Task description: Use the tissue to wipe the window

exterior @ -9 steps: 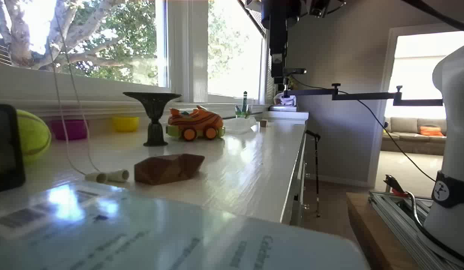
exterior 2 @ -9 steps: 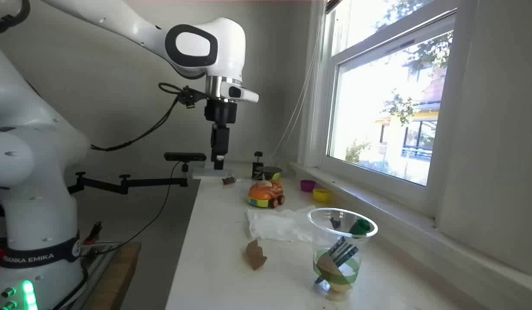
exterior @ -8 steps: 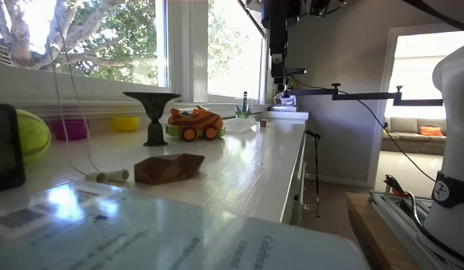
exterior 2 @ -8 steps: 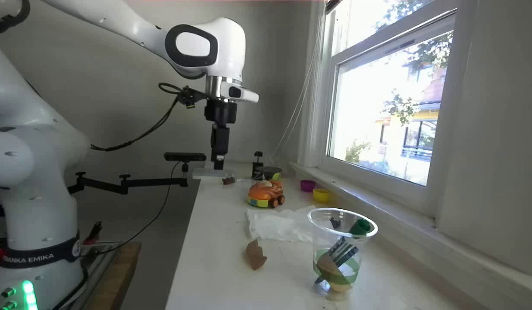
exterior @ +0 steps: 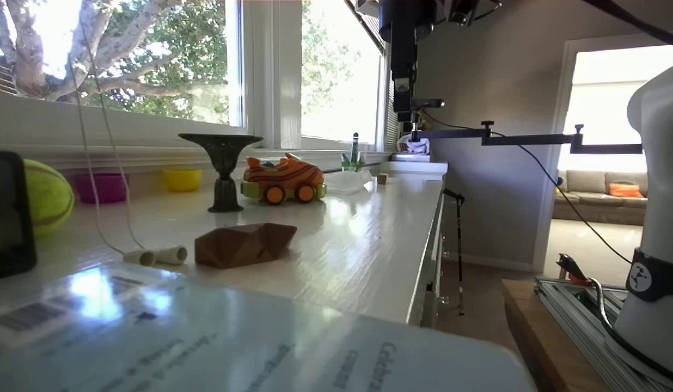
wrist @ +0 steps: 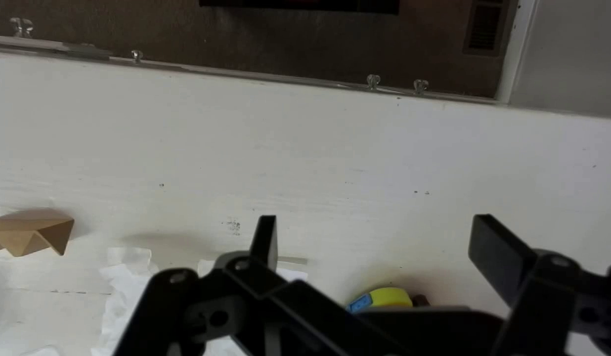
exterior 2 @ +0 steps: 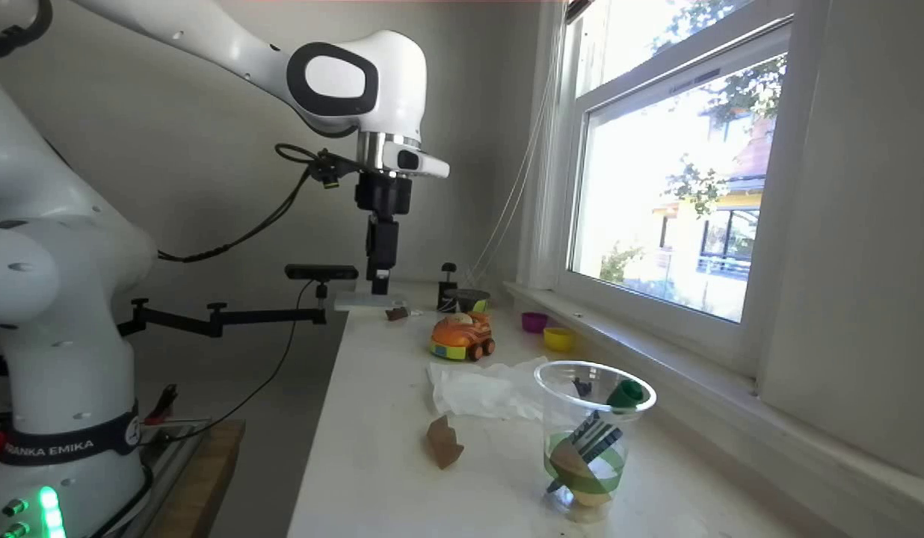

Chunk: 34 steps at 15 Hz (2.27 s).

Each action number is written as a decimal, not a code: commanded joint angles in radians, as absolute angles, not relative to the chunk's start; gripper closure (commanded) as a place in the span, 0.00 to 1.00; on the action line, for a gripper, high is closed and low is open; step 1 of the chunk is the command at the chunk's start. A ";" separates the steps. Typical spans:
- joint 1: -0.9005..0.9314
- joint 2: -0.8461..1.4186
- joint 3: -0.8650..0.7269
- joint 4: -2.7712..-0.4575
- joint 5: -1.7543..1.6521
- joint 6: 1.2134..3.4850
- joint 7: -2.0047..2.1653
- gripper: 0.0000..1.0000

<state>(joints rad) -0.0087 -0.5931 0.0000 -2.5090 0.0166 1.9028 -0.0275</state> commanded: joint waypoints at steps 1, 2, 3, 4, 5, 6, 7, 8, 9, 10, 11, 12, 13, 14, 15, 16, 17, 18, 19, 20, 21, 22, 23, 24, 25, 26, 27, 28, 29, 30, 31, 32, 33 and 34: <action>-0.005 -0.593 -0.004 -2.507 0.014 1.901 -0.026 0.00; -0.005 -0.593 -0.004 -2.507 0.014 1.901 -0.026 0.00; -0.005 -0.593 -0.004 -2.507 0.014 1.901 -0.026 0.00; -0.005 -0.593 -0.004 -2.507 0.014 1.901 -0.026 0.00; -0.005 -0.593 -0.004 -2.507 0.014 1.901 -0.026 0.00; -0.005 -0.593 -0.004 -2.507 0.014 1.901 -0.026 0.00; -0.005 -0.593 -0.004 -2.507 0.014 1.901 -0.026 0.00; -0.005 -0.593 -0.004 -2.507 0.014 1.901 -0.026 0.00; -0.005 -0.593 -0.004 -2.507 0.014 1.901 -0.026 0.00; -0.005 -0.593 -0.004 -2.507 0.014 1.901 -0.026 0.00; -0.005 -0.593 -0.004 -2.507 0.014 1.901 -0.026 0.00; -0.005 -0.593 -0.004 -2.507 0.014 1.901 -0.026 0.00; -0.013 -0.586 0.006 -2.519 0.002 1.946 -0.004 0.00; -0.031 -0.572 0.022 -2.533 -0.036 2.009 0.022 0.00; -0.045 -0.557 0.024 -2.543 -0.047 2.064 0.049 0.00; -0.065 -0.543 0.031 -2.555 -0.077 2.132 0.085 0.00; -0.086 -0.527 0.036 -2.569 -0.115 2.198 0.113 0.00; -0.111 -0.500 0.043 -2.575 -0.152 2.251 0.153 0.00; -0.133 -0.479 0.050 -2.585 -0.187 2.303 0.194 0.00; -0.158 -0.449 0.058 -2.590 -0.224 2.351 0.238 0.00; -0.184 -0.418 0.068 -2.589 -0.262 2.398 0.287 0.00; -0.208 -0.385 0.076 -2.583 -0.295 2.441 0.337 0.00; -0.230 -0.356 0.083 -2.569 -0.327 2.468 0.386 0.00; -0.245 -0.324 0.087 -2.553 -0.343 2.485 0.432 0.00; -0.260 -0.296 0.091 -2.540 -0.365 2.503 0.473 0.00; -0.269 -0.266 0.094 -2.535 -0.378 2.526 0.519 0.00; -0.274 -0.235 0.090 -2.518 -0.384 2.540 0.552 0.00; -0.272 -0.203 0.084 -2.504 -0.373 2.554 0.581 0.00; -0.263 -0.168 0.075 -2.492 -0.350 2.571 0.605 0.00; -0.255 -0.143 0.070 -2.480 -0.344 2.588 0.627 0.13; -0.243 -0.116 0.064 -2.472 -0.336 2.604 0.648 0.27; -0.234 -0.096 0.057 -2.459 -0.333 2.611 0.666 0.34; -0.224 -0.078 0.051 -2.451 -0.331 2.623 0.679 0.43; -0.213 -0.063 0.044 -2.440 -0.330 2.634 0.690 0.49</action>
<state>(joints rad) -0.2472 -0.1310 0.0689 -2.4909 -0.3393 2.6022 0.6376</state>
